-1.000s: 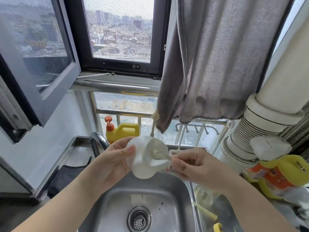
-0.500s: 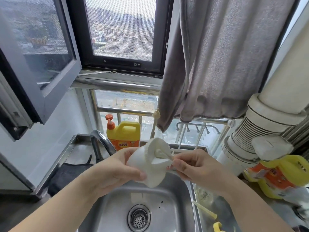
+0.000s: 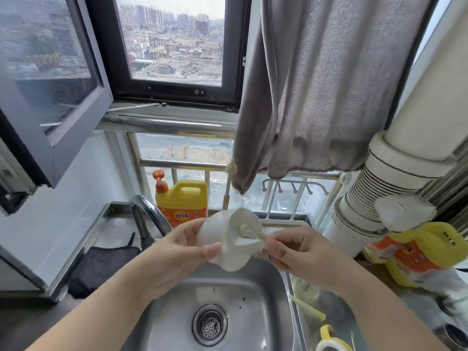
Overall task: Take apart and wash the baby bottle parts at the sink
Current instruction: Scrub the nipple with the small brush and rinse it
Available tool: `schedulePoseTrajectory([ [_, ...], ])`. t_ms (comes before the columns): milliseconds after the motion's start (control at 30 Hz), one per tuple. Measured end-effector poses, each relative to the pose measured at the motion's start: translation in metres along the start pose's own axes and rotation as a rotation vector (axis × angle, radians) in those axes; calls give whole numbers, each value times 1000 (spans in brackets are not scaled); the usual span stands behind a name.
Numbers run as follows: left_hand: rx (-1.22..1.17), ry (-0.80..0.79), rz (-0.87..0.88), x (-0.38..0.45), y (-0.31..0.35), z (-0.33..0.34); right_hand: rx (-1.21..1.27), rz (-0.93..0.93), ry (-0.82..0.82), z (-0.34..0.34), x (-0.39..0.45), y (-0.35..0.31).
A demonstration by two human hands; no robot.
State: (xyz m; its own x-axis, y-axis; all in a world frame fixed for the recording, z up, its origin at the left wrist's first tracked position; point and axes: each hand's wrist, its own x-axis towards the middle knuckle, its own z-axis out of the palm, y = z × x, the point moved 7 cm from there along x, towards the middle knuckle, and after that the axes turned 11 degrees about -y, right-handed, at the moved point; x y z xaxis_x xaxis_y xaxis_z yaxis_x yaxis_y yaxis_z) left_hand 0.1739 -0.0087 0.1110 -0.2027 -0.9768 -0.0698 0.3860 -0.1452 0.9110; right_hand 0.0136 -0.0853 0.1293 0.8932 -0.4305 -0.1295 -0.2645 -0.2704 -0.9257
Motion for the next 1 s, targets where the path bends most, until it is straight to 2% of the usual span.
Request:
schedulePoseTrajectory([
  [100,-12,60,-7,4,-11,-11,-116,175,4,-5,-24,32],
  [167,41,45,-43,14,-25,-6,-114,275,107,-13,-45,56],
  [200,109,40,-77,22,-36,0,-80,306,184,-18,-56,67],
  [333,660,-18,-162,63,-90,17,6,435,519,-33,-111,113],
  [400,936,-96,-121,85,-119,26,44,525,631,-33,-141,139],
  [467,1178,-261,-20,104,-143,48,66,626,693,-27,-169,164],
  [600,1460,-484,33,141,-191,81,77,764,780,-15,-218,200],
  [700,1615,-620,190,166,-217,117,108,825,851,-7,-242,222],
  [767,1795,-695,137,183,-244,134,172,848,887,-2,-251,237],
  [867,2039,-835,-128,203,-282,149,226,883,887,-1,-258,255],
  [1000,2073,-907,-305,216,-305,156,288,874,863,-8,-253,268],
])
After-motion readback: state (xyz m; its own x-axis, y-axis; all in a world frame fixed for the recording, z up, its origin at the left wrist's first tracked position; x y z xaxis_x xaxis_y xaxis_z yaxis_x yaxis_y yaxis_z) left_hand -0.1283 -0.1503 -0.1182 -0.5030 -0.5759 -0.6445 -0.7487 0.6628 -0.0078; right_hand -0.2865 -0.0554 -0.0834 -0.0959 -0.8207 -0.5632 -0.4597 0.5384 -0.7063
